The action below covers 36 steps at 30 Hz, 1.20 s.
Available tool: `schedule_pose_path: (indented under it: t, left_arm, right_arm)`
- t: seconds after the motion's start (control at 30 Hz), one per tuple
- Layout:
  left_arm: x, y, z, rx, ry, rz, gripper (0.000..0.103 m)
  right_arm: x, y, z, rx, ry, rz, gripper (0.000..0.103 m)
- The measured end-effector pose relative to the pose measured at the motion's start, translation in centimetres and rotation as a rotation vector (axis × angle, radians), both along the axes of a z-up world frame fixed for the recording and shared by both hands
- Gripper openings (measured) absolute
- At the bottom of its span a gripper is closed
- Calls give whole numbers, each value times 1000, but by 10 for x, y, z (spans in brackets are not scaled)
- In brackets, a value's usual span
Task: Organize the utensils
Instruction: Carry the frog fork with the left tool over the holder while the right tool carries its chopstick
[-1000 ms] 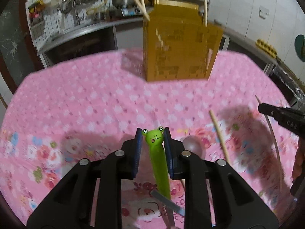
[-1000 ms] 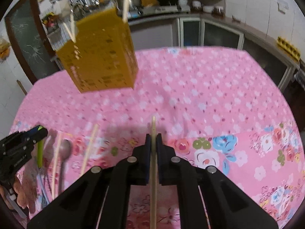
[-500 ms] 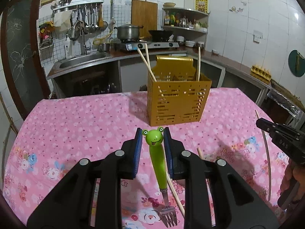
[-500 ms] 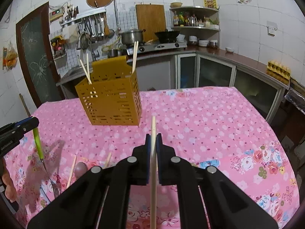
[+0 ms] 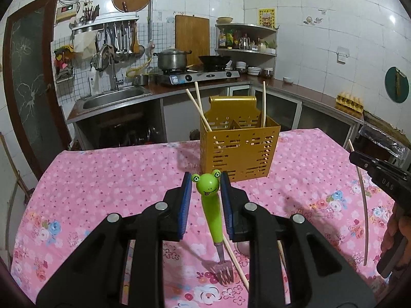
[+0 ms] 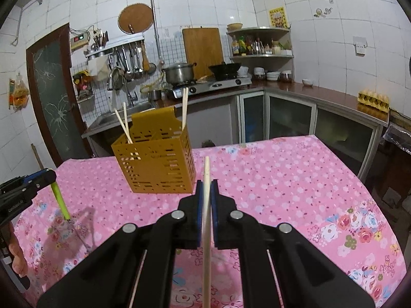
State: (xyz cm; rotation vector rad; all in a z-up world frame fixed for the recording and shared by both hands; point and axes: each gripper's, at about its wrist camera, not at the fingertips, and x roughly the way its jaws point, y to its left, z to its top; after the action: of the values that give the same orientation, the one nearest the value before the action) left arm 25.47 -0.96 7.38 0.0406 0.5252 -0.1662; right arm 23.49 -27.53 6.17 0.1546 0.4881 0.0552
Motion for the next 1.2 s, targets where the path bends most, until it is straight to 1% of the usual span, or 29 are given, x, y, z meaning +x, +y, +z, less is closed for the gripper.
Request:
schedule_pose_path:
  t: [0.23,0.47,0.6,0.77,1.0,1.2]
  left_arm:
    - [-2,4,6,0,-13,3,21]
    - [-4,6,15,-3,-29,12,21]
    - [-5,6,21,0,-38,12,21]
    - [-4,5,26,5,-46,11,21]
    - [-2,4,35,-3,-66,6,21]
    - [3,1,51,-12,-103,0,21]
  right_arm:
    - [-5,0,11,8,-35,-1,6]
    - [-5,-3,15,25,-43,-4,6]
    - [-4,-4,15,23,-43,-5,6]
    - [-2,1,20,1,-70,-9,6]
    - [4,7,33,1,-107,-9,6]
    - [16,9,49,5,-146,-8,6]
